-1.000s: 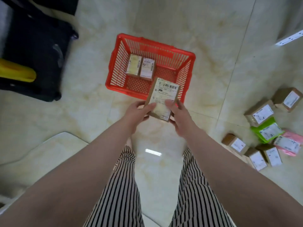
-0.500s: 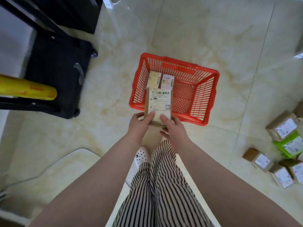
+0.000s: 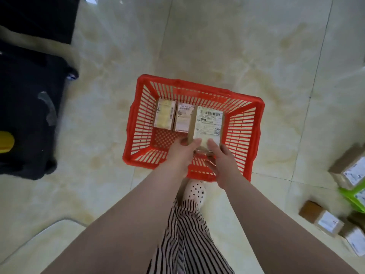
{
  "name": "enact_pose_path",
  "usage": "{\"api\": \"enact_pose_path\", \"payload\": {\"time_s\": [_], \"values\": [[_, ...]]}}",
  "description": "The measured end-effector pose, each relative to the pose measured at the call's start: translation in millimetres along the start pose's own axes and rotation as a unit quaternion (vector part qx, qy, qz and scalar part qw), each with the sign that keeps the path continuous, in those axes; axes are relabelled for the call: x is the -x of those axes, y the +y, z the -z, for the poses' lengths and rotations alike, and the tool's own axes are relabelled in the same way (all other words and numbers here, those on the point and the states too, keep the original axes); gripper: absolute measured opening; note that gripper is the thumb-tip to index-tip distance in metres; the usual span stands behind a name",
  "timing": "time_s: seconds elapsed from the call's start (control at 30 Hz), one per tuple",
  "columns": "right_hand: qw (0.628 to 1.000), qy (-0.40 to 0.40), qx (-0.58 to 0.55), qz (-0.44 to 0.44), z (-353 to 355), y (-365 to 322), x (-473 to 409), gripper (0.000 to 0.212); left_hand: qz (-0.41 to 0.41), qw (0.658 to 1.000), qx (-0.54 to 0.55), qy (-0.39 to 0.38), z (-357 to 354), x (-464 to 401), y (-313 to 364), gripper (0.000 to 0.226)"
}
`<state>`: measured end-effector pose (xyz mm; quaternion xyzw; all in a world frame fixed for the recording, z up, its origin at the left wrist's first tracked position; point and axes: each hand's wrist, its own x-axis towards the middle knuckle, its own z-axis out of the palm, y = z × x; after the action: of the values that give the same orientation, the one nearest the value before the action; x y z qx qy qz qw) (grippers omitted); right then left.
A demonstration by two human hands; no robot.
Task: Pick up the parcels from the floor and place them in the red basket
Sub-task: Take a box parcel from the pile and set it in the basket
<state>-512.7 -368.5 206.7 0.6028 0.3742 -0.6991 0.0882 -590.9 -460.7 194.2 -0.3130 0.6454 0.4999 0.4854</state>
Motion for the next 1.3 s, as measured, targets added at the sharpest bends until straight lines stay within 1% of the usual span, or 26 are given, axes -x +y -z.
{"api": "enact_pose_path", "payload": {"time_s": [0.13, 0.23, 0.27, 0.3, 0.33, 0.4, 0.43, 0.47, 0.57, 0.63, 0.7, 0.83, 0.93, 0.97, 1.03, 1.13, 1.17, 1.2, 1.23, 1.27, 1.3], "values": [[0.999, 0.038, -0.012, 0.008, 14, 16, -83, 0.04, 0.054, 0.998, -0.021, 0.033, -33, -70, -15, 0.064], [0.999, 0.032, -0.013, 0.02, 22, 35, -141, 0.048, 0.077, 0.996, -0.009, 0.034, -47, -119, -29, 0.08], [0.999, 0.025, -0.01, 0.024, 22, 39, -156, 0.048, 0.081, 0.996, -0.017, 0.038, -50, -135, -34, 0.081], [0.999, 0.018, -0.009, 0.028, 22, 44, -171, 0.045, 0.082, 0.995, -0.025, 0.046, -52, -149, -39, 0.082], [0.999, 0.013, -0.011, 0.03, 21, 47, -184, 0.039, 0.077, 0.995, -0.024, 0.05, -54, -164, -44, 0.088], [0.999, 0.012, -0.007, 0.039, 18, 53, -209, 0.027, 0.068, 0.996, 0.016, 0.052, -57, -194, -54, 0.107], [0.999, 0.013, -0.005, 0.047, 16, 56, -220, 0.026, 0.06, 0.996, 0.035, 0.056, -59, -207, -59, 0.111], [0.998, 0.016, -0.003, 0.055, 15, 58, -229, 0.03, 0.054, 0.996, 0.044, 0.06, -60, -223, -65, 0.111], [0.997, 0.035, 0.025, 0.068, 13, 61, -247, 0.048, 0.04, 0.996, 0.05, 0.054, -64, -227, -58, 0.095], [0.994, 0.035, 0.054, 0.083, 14, 61, -252, 0.05, 0.042, 0.996, 0.047, 0.059, -65, -231, -56, 0.083], [0.992, 0.029, 0.076, 0.094, 14, 60, -254, 0.05, 0.047, 0.997, 0.034, 0.059, -65, -233, -57, 0.077], [0.992, 0.03, 0.094, 0.083, 11, 56, -248, 0.056, 0.057, 0.997, 0.021, 0.054, -64, -225, -54, 0.086], [0.989, 0.066, 0.115, 0.066, 10, 48, -231, 0.067, 0.082, 0.995, -0.04, 0.043, -62, -203, -44, 0.084], [0.988, 0.076, 0.118, 0.061, 11, 45, -222, 0.066, 0.091, 0.994, -0.05, 0.038, -61, -194, -41, 0.084], [0.99, 0.083, 0.097, 0.052, 13, 36, -193, 0.055, 0.1, 0.992, -0.072, 0.027, -59, -163, -32, 0.086], [0.995, 0.094, 0.044, 0.014, 17, 20, -139, 0.041, 0.089, 0.988, -0.12, 0.042, -57, -115, -18, 0.109], [0.996, 0.092, 0.014, 0.005, 20, 12, -114, 0.035, 0.082, 0.987, -0.133, 0.037, -56, -93, -11, 0.104], [0.996, 0.089, -0.023, 0.001, 24, 5, -88, 0.029, 0.065, 0.988, -0.139, 0.028, -58, -65, -1, 0.086], [0.995, 0.084, -0.062, 0.004, 30, -2, -61, 0.026, 0.044, 0.989, -0.143, 0.014, -60, -35, 9, 0.064], [0.993, 0.078, -0.083, 0.014, 38, -9, -33, 0.025, 0.02, 0.989, -0.146, -0.005, -62, -6, 19, 0.044], [0.992, 0.074, -0.099, 0.026, 47, -15, -5, 0.026, -0.003, 0.989, -0.148, -0.025, -64, 21, 25, 0.032]]}}
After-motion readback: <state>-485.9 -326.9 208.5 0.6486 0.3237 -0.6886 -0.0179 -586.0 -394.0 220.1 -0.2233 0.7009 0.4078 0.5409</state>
